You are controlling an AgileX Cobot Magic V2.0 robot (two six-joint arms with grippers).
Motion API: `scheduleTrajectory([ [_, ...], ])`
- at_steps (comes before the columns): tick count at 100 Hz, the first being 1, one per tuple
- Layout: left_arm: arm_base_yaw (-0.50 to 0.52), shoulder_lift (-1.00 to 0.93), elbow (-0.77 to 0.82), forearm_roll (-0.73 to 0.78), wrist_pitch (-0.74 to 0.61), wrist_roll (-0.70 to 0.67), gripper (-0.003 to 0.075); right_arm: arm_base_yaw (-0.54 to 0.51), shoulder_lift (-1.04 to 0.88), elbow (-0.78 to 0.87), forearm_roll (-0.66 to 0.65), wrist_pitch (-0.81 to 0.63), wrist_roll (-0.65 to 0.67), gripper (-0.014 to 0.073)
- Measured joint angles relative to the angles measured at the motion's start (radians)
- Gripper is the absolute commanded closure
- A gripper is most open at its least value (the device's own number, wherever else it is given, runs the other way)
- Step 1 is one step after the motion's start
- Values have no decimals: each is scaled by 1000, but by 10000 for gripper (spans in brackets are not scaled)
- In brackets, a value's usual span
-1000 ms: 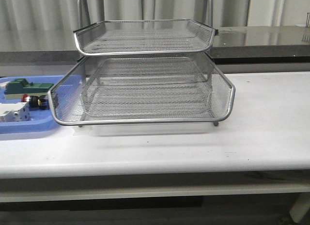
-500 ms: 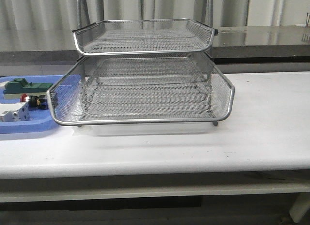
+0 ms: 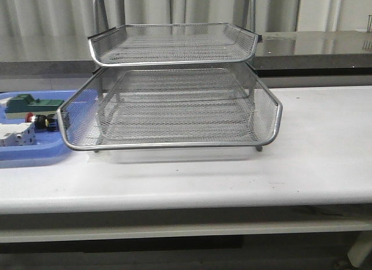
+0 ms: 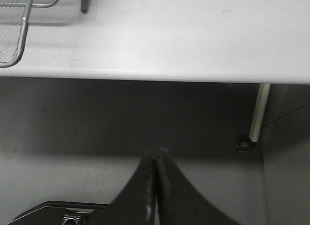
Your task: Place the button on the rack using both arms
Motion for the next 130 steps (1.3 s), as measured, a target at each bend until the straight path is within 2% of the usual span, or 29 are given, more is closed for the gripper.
scheduleTrajectory([
  [16, 0, 253, -196, 4, 105, 66, 716, 0, 0, 0, 0, 0, 0, 660],
  [30, 0, 424, -325, 6, 135, 96, 716, 0, 0, 0, 0, 0, 0, 660],
  [50, 0, 578, -449, 6, 154, 122, 709, 0, 0, 0, 0, 0, 2, 660],
  [55, 0, 602, -472, 6, 168, 124, 680, 0, 0, 0, 0, 0, 2, 660],
  [64, 0, 629, -501, 6, 187, 126, 551, 0, 0, 0, 0, 0, 2, 660],
  [81, 0, 637, -514, 6, 219, 146, 132, 0, 0, 0, 0, 0, 2, 660],
  [88, 0, 637, -514, 6, 224, 151, 44, 0, 0, 0, 0, 0, 2, 660],
  [93, 0, 637, -514, 6, 228, 150, 32, 0, 0, 0, 0, 0, 2, 660],
  [130, 0, 641, -517, -28, 219, 153, 99, 0, 0, 0, 0, 0, 2, 660],
])
